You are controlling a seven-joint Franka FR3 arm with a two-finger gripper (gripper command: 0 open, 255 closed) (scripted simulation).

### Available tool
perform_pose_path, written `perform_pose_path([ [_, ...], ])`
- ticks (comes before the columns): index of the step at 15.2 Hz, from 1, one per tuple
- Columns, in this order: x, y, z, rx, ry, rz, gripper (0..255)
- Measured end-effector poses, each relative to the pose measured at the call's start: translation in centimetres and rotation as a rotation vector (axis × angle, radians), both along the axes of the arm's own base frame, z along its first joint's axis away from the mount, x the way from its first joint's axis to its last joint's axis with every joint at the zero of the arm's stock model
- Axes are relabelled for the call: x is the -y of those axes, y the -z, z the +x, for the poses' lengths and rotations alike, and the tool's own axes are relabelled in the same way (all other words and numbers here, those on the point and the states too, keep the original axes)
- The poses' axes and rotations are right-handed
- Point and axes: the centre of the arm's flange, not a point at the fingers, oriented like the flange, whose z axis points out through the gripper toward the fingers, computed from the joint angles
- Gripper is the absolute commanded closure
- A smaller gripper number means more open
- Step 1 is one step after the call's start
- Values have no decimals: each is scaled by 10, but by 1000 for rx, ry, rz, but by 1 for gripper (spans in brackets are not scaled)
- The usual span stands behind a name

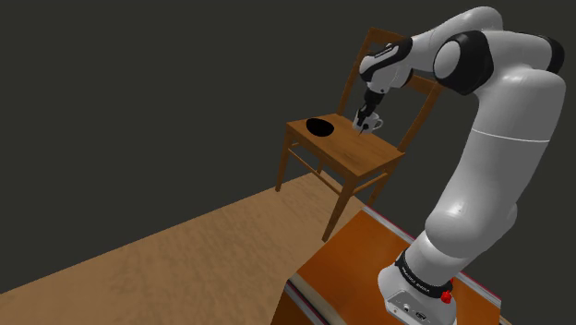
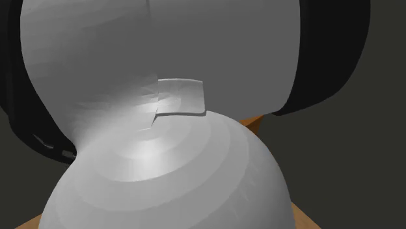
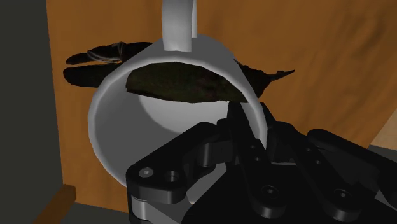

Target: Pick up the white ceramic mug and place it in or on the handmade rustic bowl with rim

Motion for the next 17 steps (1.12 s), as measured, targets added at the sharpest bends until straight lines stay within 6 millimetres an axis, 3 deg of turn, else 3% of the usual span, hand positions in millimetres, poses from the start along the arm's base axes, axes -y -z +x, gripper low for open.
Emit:
perform_pose_path([
  [10, 0, -50, 0, 0, 0, 0, 255],
  [17, -57, -54, 52, 0, -1, 0, 255],
])
